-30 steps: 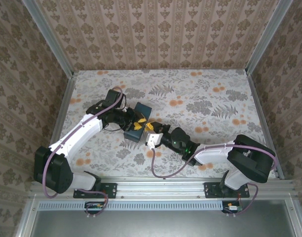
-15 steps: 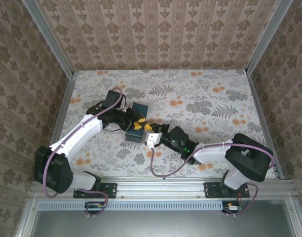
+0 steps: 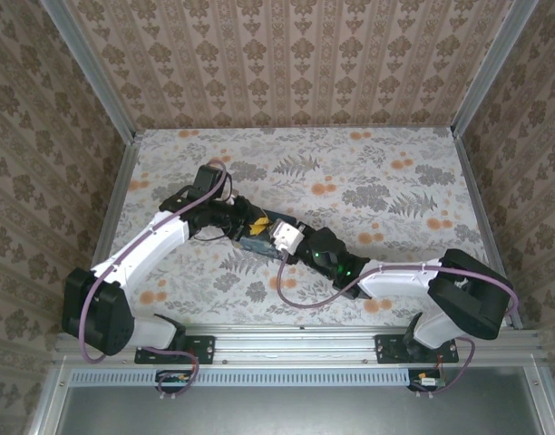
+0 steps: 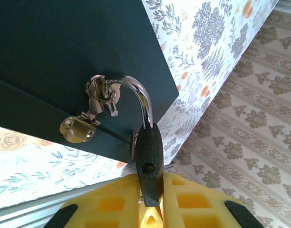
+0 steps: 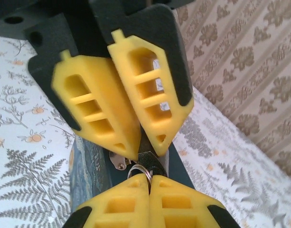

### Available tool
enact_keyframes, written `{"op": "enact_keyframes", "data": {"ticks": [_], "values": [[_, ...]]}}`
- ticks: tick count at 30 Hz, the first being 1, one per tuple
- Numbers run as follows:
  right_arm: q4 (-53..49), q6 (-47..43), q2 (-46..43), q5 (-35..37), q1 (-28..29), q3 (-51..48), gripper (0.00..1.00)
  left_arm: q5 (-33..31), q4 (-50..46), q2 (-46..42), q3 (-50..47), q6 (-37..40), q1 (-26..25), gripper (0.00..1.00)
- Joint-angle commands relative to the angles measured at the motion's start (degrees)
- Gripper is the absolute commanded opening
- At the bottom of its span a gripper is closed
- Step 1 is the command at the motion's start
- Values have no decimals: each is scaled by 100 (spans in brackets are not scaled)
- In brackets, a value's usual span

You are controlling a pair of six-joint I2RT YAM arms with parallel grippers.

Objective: Unlock the padlock with the key

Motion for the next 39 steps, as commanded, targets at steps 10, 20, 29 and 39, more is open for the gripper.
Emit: {"op": "enact_keyframes", "data": {"ticks": [10, 20, 29, 39], "values": [[-2160, 983, -388, -285, -571, 543, 15, 155, -272, -326, 100, 733, 557, 44], [-3374, 1689, -862, -2220, -1408, 1116, 40, -573, -971, 192, 234, 3203, 1134, 43], [-3510, -71, -626, -2550, -1340, 1344, 56, -1048, -479, 643, 565, 3734, 1159, 43], [-3688, -1796, 283, -2647, -1348, 2149, 58, -985, -1013, 792, 1103, 4165, 1245, 43]]}}
